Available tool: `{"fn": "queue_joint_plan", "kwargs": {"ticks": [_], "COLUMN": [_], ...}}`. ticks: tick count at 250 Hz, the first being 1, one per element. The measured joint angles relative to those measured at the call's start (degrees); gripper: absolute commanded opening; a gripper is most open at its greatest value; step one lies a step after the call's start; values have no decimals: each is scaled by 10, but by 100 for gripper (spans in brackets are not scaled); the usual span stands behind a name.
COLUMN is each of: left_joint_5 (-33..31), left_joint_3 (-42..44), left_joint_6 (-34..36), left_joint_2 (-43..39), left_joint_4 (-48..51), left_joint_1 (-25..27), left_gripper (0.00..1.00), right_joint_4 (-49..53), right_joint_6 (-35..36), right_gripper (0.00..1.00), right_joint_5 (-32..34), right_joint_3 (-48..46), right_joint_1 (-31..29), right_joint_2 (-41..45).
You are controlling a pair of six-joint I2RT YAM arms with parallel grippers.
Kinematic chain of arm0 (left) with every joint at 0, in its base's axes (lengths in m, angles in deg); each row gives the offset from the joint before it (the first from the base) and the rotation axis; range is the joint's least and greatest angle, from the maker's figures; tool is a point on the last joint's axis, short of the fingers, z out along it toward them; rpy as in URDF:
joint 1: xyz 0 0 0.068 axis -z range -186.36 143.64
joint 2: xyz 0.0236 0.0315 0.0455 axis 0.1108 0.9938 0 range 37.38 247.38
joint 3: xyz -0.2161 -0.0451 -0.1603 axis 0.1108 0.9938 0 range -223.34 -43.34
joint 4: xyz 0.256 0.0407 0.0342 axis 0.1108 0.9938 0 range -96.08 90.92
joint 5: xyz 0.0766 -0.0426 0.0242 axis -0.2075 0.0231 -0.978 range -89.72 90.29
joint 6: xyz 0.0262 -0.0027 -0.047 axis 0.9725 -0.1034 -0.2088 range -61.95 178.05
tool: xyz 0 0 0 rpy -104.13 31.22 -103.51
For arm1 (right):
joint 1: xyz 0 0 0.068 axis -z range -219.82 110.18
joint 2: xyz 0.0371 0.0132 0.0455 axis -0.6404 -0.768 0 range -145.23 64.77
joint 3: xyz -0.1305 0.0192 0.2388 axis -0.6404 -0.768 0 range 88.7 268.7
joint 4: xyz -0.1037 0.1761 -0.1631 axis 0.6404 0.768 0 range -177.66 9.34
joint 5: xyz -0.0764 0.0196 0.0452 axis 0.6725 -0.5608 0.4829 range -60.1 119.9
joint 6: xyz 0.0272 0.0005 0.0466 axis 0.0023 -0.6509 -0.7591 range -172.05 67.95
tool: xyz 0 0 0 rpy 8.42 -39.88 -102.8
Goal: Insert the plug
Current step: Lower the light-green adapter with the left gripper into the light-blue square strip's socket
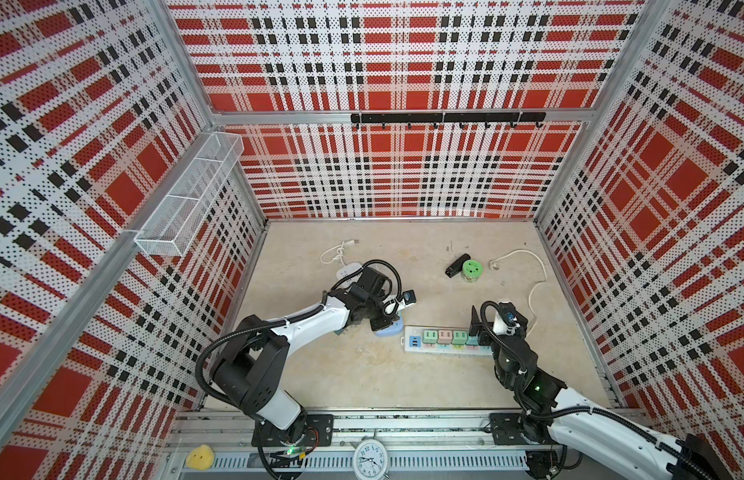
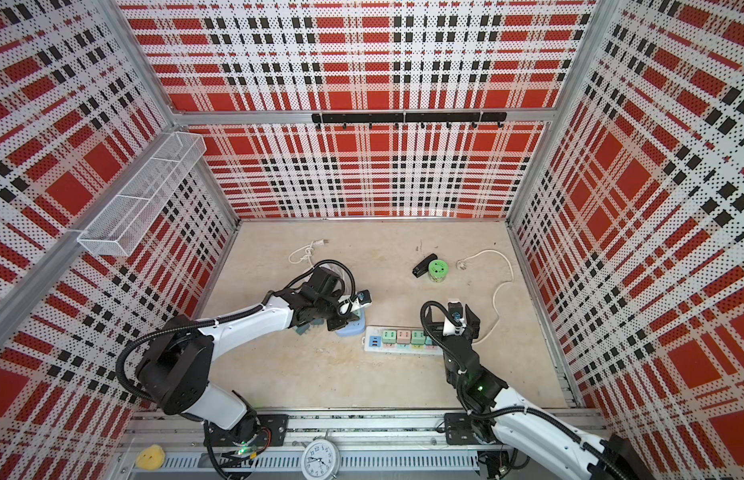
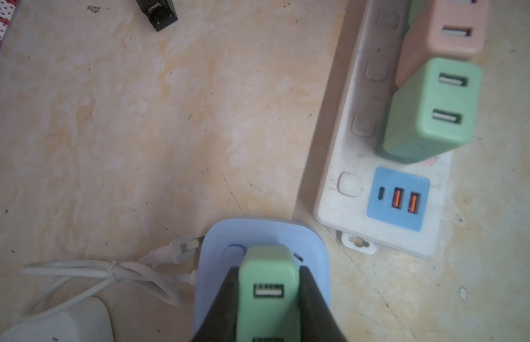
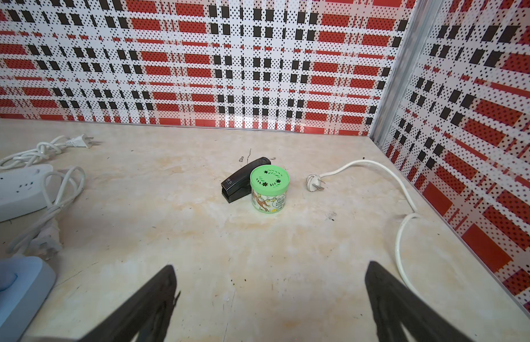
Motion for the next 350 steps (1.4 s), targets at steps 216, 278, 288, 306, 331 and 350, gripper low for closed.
{"fn": "queue_joint_plan", "kwargs": {"ticks": [216,278,288,306,331,350], "left_joint_5": [20,20,20,21,31,42], "left_joint_3": [-2,-4,-5,-4,-4,-4], "left_joint_6": [3,9,10,11,11,11], "left_joint_2": [10,12,12,12,16,18], "left_joint_4": [7,9,9,9,8,6], "left_joint_1": [-5,-5,-5,-6,-13,-20], "left_gripper": [0,0,0,0,0,0], "right_joint_4": [0,0,0,0,0,0], "right_joint_6": [0,0,0,0,0,0], "right_gripper": [100,100,100,100,100,100], "right_joint_5": [-1,-2,-2,-2,-2,-2], "right_joint_3": [0,0,0,0,0,0], "right_joint_1": [0,0,0,0,0,0], "right_joint_2": [1,1,1,1,1,1]}}
